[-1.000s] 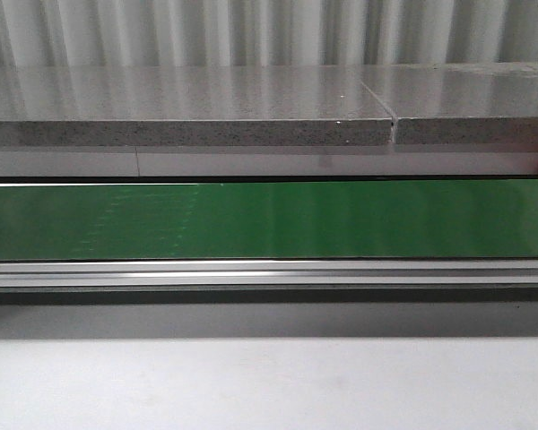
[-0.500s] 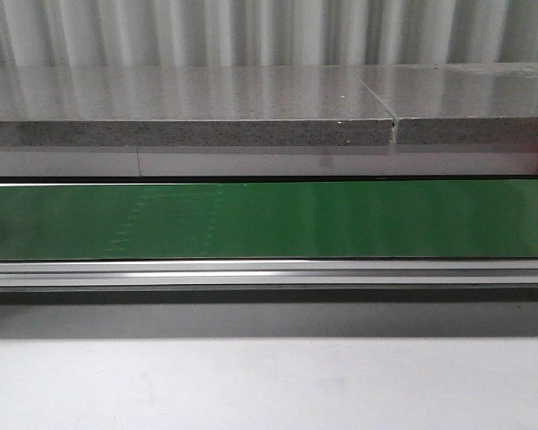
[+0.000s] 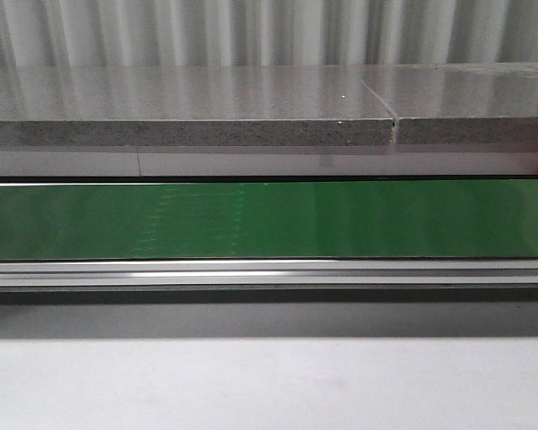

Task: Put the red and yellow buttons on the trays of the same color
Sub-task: 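Carry the yellow button onto the green belt and open the left gripper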

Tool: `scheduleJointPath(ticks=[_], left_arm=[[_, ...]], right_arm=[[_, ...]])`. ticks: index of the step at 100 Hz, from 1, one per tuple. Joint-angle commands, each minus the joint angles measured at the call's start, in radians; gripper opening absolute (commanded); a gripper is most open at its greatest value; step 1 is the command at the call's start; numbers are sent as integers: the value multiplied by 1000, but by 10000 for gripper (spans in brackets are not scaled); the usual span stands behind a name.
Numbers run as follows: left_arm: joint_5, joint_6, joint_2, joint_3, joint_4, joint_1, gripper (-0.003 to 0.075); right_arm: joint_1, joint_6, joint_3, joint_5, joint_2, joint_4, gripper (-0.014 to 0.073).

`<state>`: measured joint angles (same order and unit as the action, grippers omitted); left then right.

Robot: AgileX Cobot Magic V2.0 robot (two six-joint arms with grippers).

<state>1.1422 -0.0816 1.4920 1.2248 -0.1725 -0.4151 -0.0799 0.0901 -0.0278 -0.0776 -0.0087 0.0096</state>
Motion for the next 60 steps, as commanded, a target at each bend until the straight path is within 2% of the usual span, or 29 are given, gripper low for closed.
scheduleJointPath(ticks=[1,21,60], left_arm=[[-24,-3,-37,-2,-11,-21,534],[-33,24,27,-8,1,-59,534],[-72,41,129,-5,43,-59,534]], right_arm=[[-4,-6,15,78,-5,-10,-115],[-4,-6,15,78,-5,-10,-115],[-4,-6,15,78,-5,-10,-115]])
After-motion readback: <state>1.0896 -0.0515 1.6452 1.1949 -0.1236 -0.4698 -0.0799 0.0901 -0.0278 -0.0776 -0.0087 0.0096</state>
